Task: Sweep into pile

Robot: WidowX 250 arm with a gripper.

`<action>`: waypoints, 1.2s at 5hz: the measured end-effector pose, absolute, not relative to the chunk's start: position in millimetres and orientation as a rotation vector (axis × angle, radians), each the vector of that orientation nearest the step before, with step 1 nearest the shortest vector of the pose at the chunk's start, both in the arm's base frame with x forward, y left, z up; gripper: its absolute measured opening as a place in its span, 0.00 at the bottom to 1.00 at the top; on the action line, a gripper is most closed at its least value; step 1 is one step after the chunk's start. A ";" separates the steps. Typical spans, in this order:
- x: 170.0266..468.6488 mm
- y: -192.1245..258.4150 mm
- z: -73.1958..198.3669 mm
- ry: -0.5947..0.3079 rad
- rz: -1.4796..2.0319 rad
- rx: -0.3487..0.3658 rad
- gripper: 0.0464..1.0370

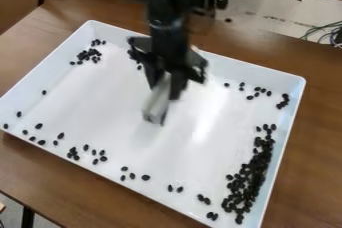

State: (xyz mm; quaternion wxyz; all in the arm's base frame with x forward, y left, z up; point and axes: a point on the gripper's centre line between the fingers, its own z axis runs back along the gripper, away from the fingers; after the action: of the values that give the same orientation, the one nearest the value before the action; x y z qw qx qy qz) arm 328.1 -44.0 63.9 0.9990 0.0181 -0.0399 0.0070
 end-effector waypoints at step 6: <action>360.0 151.8 19.1 0.017 0.126 0.130 0.31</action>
State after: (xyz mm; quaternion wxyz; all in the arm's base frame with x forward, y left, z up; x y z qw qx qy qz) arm 360.0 151.8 19.1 0.9959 0.0648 0.0083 0.0632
